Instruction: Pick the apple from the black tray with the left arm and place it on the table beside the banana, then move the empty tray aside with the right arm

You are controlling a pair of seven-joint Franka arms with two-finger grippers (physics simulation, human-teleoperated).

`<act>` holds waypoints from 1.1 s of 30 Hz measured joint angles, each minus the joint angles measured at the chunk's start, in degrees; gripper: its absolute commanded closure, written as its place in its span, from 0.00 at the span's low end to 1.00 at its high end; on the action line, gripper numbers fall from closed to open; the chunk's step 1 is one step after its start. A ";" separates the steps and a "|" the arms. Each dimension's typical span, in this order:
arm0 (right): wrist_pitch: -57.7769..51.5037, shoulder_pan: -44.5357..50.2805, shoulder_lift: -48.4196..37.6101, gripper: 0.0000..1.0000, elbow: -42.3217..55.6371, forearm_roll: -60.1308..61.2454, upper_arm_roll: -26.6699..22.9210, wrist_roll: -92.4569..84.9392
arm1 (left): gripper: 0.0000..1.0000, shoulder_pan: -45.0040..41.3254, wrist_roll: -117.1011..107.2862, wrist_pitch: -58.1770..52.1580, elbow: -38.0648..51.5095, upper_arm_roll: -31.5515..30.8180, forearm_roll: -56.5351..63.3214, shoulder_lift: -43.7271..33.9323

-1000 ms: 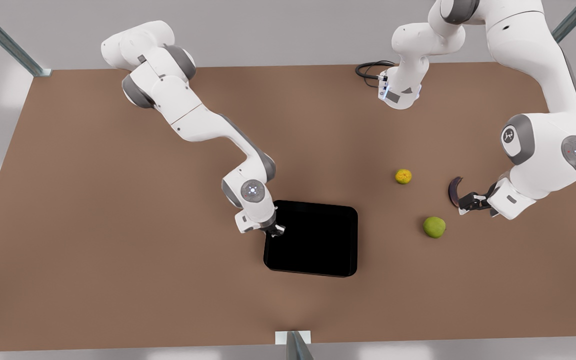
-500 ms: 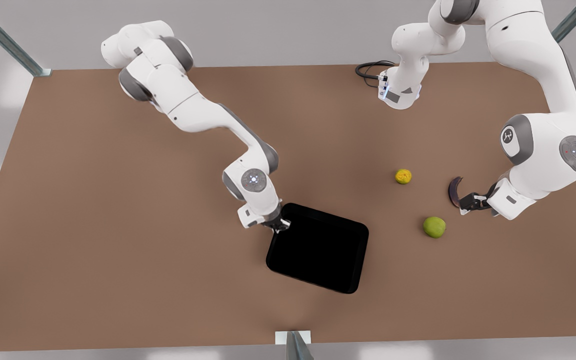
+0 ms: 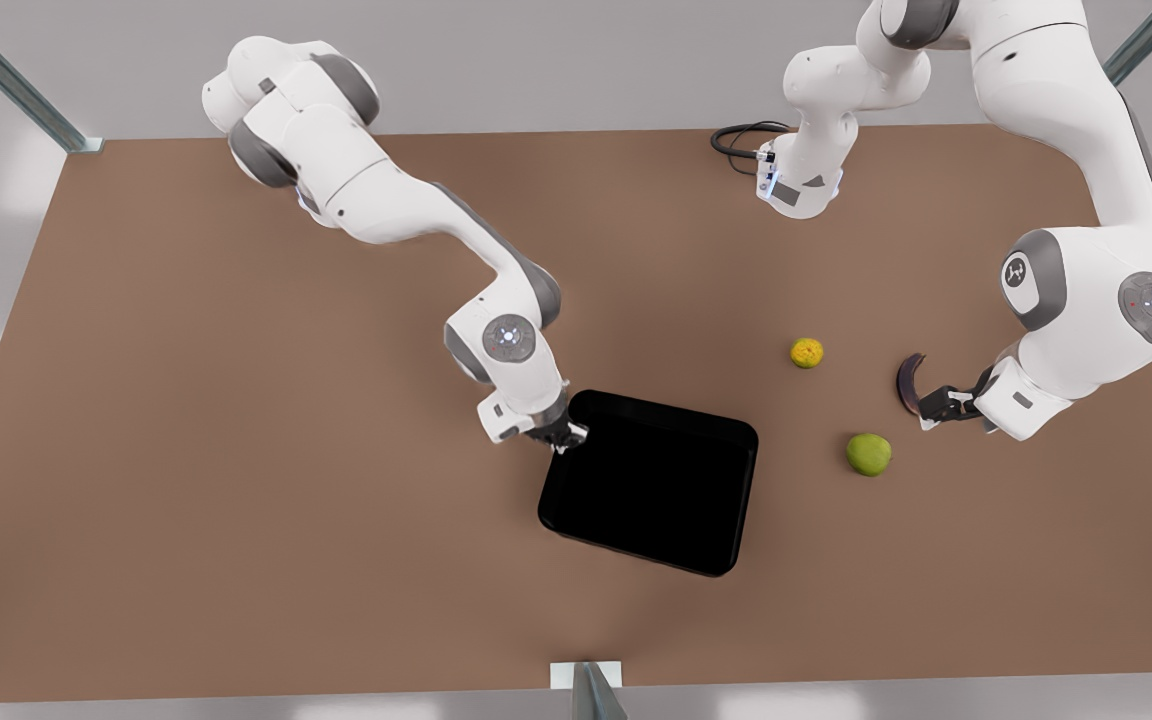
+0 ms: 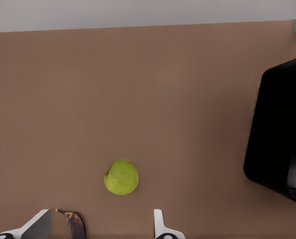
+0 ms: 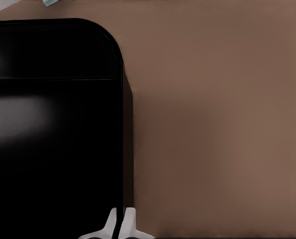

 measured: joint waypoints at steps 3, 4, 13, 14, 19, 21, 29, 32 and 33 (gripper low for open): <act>-5.19 -0.95 -3.82 0.92 0.02 0.13 -0.09 -0.85 | 0.00 0.00 -0.05 -0.01 -0.01 0.00 0.00 0.00; -7.08 -1.21 -5.01 0.92 0.04 0.65 -0.47 -1.35 | 0.00 0.00 -0.06 -0.01 -0.01 0.00 0.00 0.00; -21.70 -1.81 -10.47 0.92 0.18 3.83 -9.32 -10.04 | 0.00 0.00 -0.15 0.05 0.02 0.00 -0.01 0.07; -23.01 -1.77 -11.00 0.92 0.18 4.29 -11.15 -11.48 | 0.00 0.00 -0.16 0.05 0.01 0.00 0.00 0.08; -27.65 -1.82 -12.74 0.92 0.25 7.95 -20.96 -20.58 | 0.00 0.00 -0.20 0.06 -0.01 0.00 -0.01 0.08; -28.84 -1.87 -12.89 0.93 0.27 8.91 -24.18 -24.78 | 0.00 0.00 -0.21 0.07 0.00 0.00 -0.01 0.09; -29.10 -2.88 -9.38 0.93 0.28 14.80 -35.17 -43.41 | 0.00 0.00 -0.24 0.07 0.06 0.00 0.00 0.09; -27.72 -3.68 -7.45 0.93 0.28 16.26 -36.19 -50.06 | 0.00 -0.10 -0.27 0.08 0.24 -0.06 1.09 0.14; -27.36 -3.83 -6.88 0.93 0.28 16.64 -36.29 -52.08 | 0.00 -0.41 -0.32 0.08 0.55 -0.20 2.71 0.35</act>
